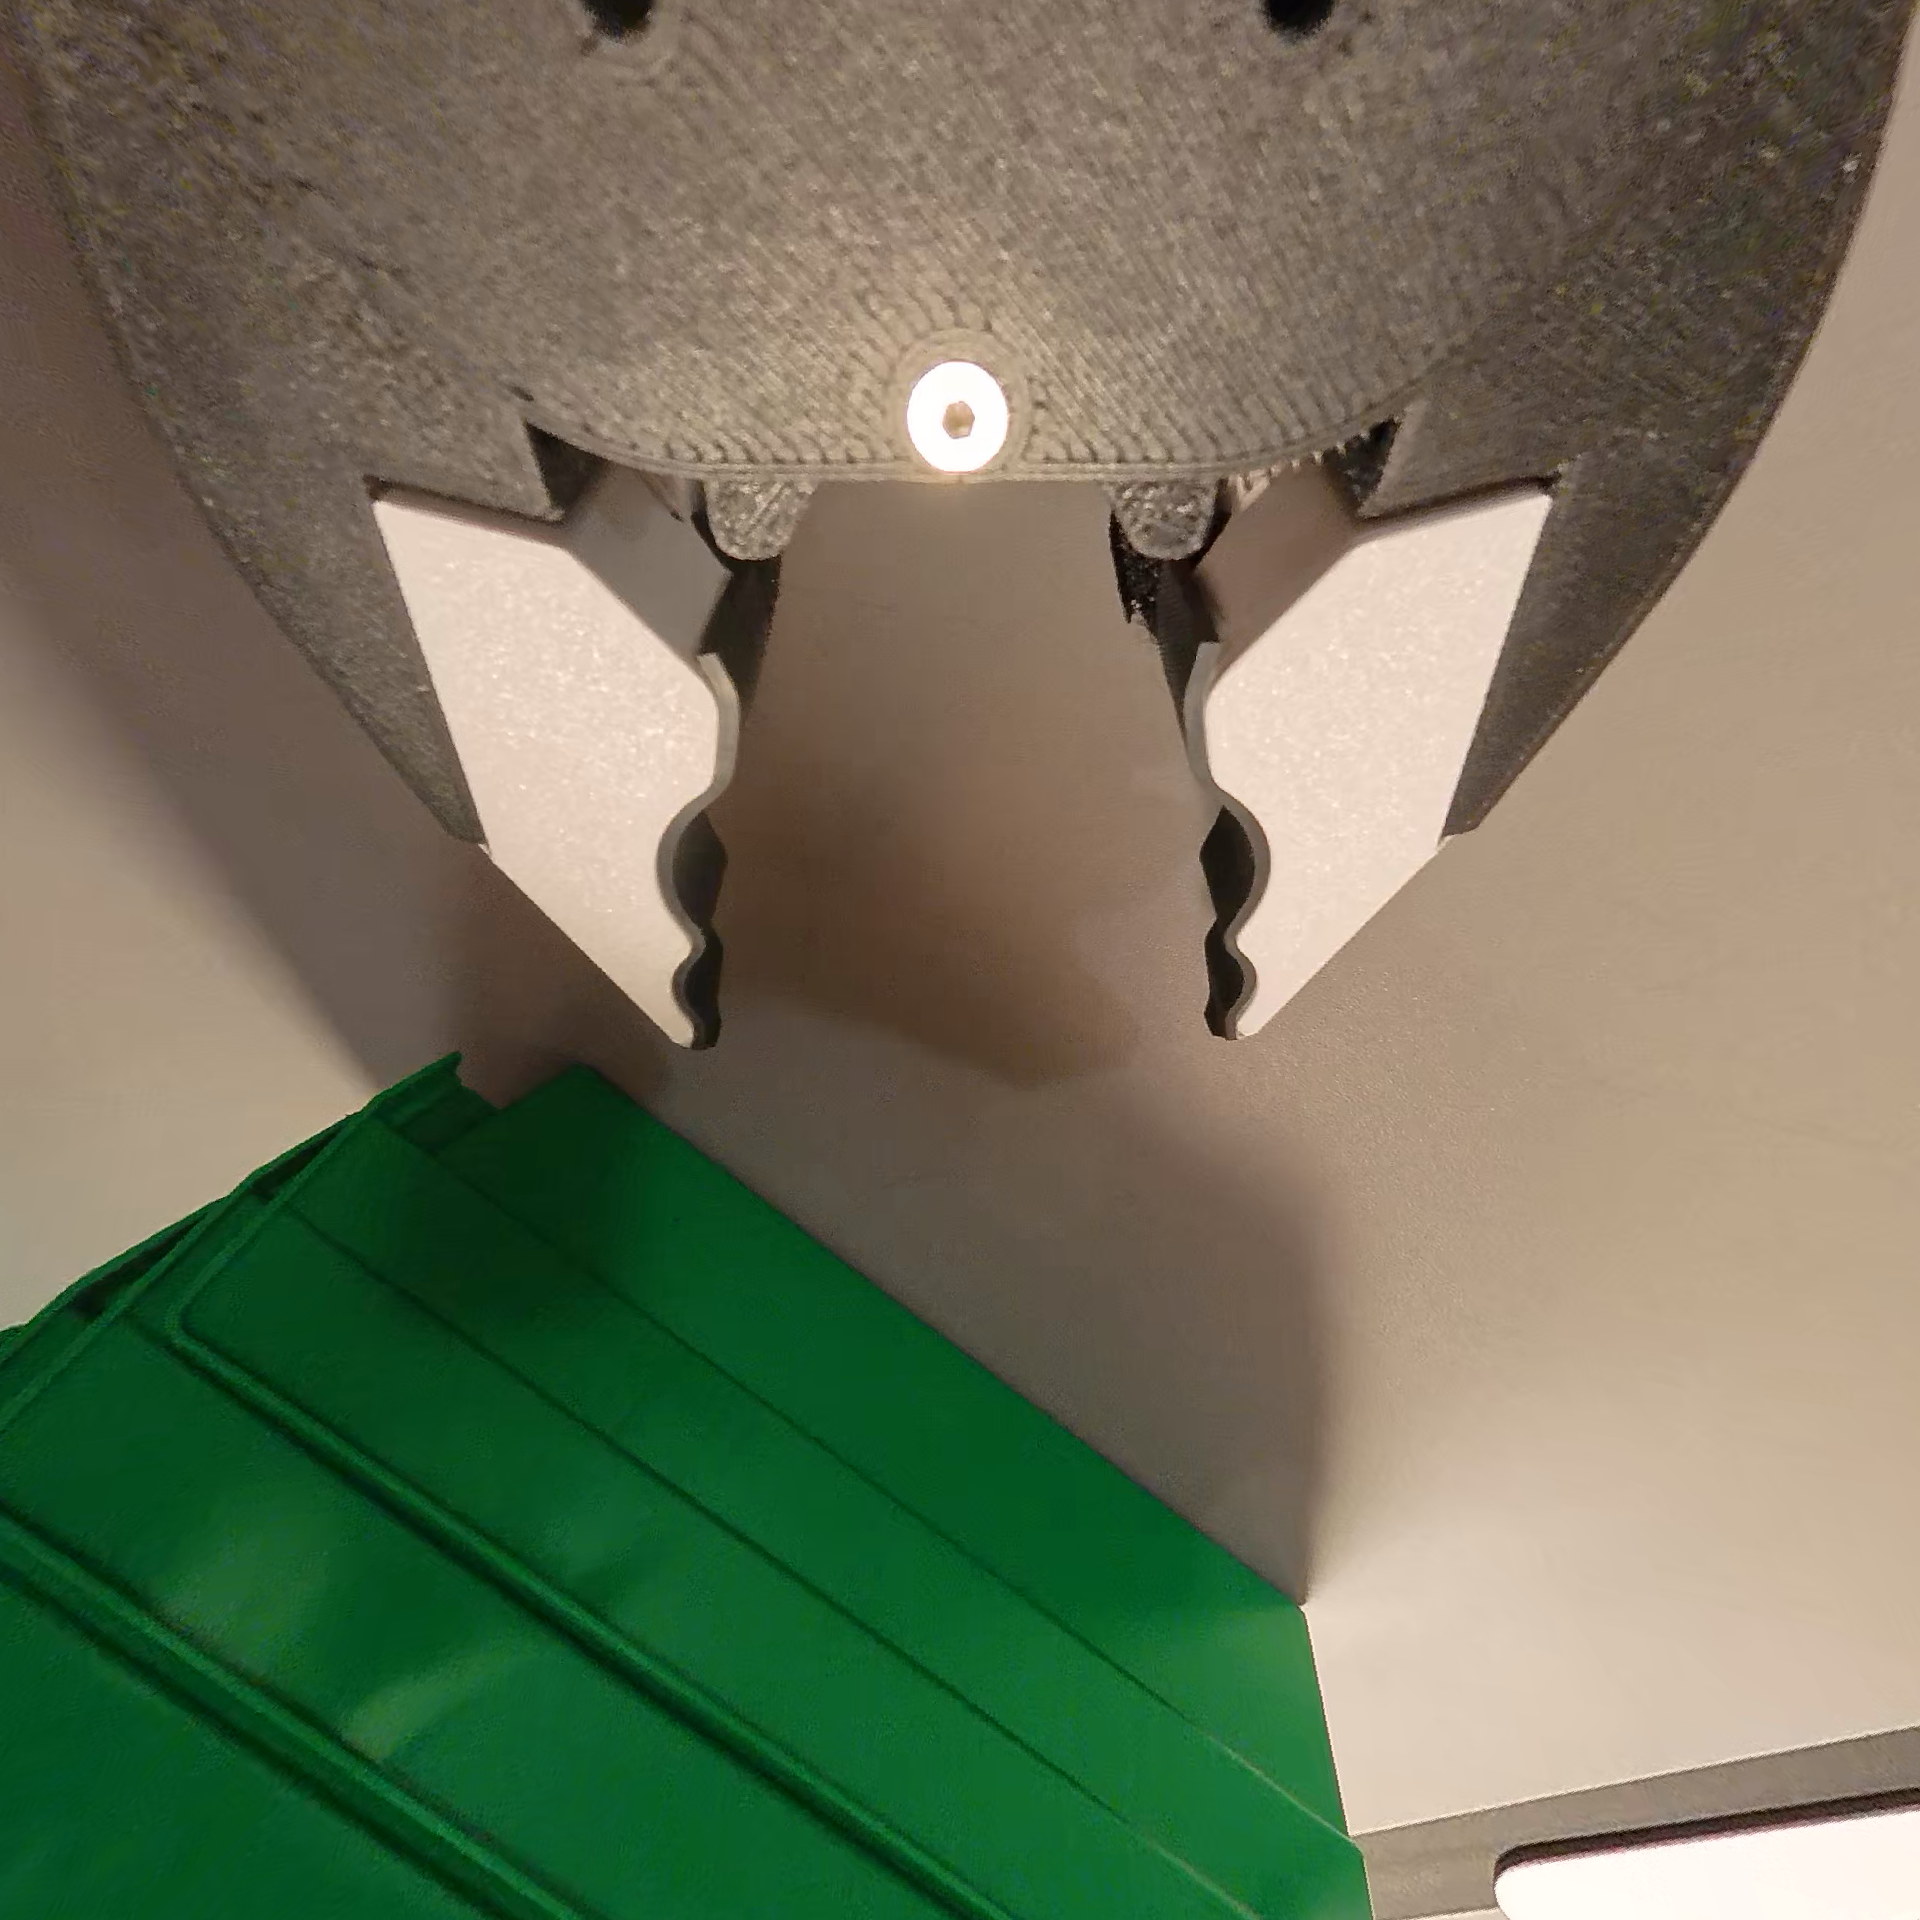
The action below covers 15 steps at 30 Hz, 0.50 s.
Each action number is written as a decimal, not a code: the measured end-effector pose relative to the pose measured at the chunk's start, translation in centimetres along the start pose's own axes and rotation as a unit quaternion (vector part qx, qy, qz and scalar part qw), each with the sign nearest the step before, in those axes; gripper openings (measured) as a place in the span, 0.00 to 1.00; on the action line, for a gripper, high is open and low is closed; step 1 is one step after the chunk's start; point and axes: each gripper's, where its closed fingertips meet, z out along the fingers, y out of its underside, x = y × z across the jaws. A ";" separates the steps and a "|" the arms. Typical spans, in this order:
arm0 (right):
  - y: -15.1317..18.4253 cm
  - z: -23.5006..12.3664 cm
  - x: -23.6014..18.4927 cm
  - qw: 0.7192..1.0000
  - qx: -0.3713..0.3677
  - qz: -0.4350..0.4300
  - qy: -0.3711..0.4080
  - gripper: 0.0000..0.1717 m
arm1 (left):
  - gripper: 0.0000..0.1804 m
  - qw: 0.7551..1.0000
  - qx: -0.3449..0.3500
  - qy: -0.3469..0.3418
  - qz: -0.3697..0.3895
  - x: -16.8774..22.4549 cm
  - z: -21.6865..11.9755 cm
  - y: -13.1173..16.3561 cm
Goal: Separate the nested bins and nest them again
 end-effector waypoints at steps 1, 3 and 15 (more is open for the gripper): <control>0.1 -0.1 0.0 1.000 -0.002 -0.002 0.000 0.68 | 0.52 1.000 0.000 0.000 0.000 0.0 0.0 0.0; 0.1 -0.2 0.0 1.000 -0.004 -0.004 0.000 0.67 | 0.52 1.000 0.000 0.000 0.000 0.0 0.0 0.0; 0.5 -0.8 -0.5 1.000 -0.015 -0.027 -0.001 0.69 | 0.52 1.000 0.001 0.001 -0.001 0.0 0.0 0.0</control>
